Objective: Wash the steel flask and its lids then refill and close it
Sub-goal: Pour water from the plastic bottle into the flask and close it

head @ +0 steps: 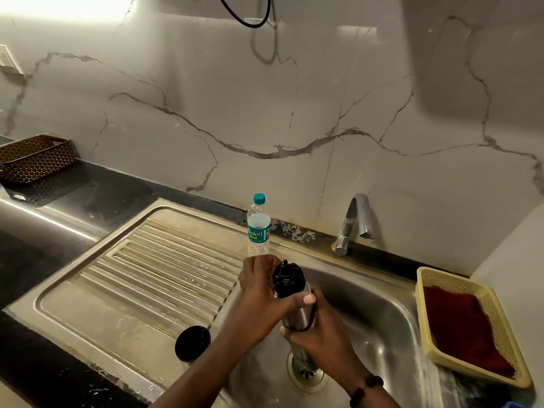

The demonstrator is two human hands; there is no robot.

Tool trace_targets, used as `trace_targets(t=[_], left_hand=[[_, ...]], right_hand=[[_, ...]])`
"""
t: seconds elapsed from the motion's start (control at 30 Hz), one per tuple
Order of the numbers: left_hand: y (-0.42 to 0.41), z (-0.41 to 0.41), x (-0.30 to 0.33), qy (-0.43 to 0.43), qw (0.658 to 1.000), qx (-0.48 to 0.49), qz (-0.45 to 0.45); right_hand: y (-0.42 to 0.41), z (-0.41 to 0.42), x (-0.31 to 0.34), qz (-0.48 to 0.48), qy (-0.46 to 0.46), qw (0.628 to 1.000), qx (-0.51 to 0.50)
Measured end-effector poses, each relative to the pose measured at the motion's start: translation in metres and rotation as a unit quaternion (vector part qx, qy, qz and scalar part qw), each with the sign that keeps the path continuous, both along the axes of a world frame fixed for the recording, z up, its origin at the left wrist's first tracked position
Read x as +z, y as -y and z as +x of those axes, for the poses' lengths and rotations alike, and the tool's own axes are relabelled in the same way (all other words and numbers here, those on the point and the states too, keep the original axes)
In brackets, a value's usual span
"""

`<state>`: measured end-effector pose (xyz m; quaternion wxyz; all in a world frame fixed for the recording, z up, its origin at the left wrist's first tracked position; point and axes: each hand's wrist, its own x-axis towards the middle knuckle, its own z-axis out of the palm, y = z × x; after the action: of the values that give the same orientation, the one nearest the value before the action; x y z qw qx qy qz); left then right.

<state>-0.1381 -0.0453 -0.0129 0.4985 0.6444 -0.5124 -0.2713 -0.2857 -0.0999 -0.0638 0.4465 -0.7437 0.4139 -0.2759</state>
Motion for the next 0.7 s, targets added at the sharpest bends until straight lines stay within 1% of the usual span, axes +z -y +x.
trace_targets(t=[0.03,0.1,0.2,0.27,0.3,0.33,0.37,0.4,0.43,0.47,0.5,0.53,0.6,0.63,0.67,0.7], left_hand=[[0.000,-0.002,0.001,-0.020,0.999,0.015,-0.023],[0.001,-0.002,0.000,-0.033,0.998,0.006,-0.044],[0.002,0.001,0.000,-0.033,0.997,-0.066,-0.026],[0.005,-0.004,0.001,0.001,0.997,-0.076,0.015],[0.006,-0.007,0.003,0.030,0.997,-0.062,0.020],[0.007,-0.008,0.004,0.047,0.998,-0.041,0.007],[0.008,-0.008,0.004,0.042,0.999,-0.017,-0.011],[0.009,-0.005,0.003,0.017,1.000,-0.008,-0.021],[0.009,-0.001,0.001,-0.020,0.999,-0.022,-0.019],[0.009,0.002,0.000,-0.055,0.997,-0.058,-0.010],[0.010,0.004,-0.002,-0.064,0.994,-0.088,0.001],[0.010,0.003,-0.003,-0.047,0.994,-0.092,0.015],[0.010,-0.002,0.001,0.003,0.999,-0.039,0.018],[0.010,-0.003,0.002,-0.007,1.000,-0.010,0.006],[0.010,-0.003,0.002,-0.035,0.999,0.005,-0.008],[0.009,-0.002,0.001,-0.053,0.998,0.004,-0.015]], right_hand=[[0.001,0.000,-0.001,-0.003,0.000,1.000,0.000],[0.002,-0.002,-0.001,-0.001,0.004,1.000,-0.010],[0.004,-0.003,-0.002,-0.001,0.006,1.000,-0.014],[0.005,-0.002,-0.003,0.000,0.006,1.000,-0.011],[0.004,-0.002,-0.003,0.001,0.010,1.000,-0.009],[0.004,-0.002,-0.002,0.003,0.011,1.000,-0.007],[0.003,-0.002,-0.001,0.005,0.010,1.000,-0.006],[0.003,-0.002,0.000,0.005,0.009,1.000,-0.007],[0.003,-0.003,0.002,0.004,0.010,1.000,-0.007],[0.004,-0.004,0.002,0.004,0.011,1.000,-0.008],[0.004,-0.005,0.001,0.007,0.012,1.000,-0.010],[0.005,-0.005,0.001,0.009,0.012,1.000,-0.011],[0.005,-0.005,0.001,0.004,0.007,1.000,-0.013],[0.004,-0.004,0.002,-0.002,0.003,1.000,-0.010],[0.004,-0.004,0.003,-0.006,0.002,1.000,-0.009],[0.005,-0.005,0.004,-0.006,0.003,1.000,-0.009]])
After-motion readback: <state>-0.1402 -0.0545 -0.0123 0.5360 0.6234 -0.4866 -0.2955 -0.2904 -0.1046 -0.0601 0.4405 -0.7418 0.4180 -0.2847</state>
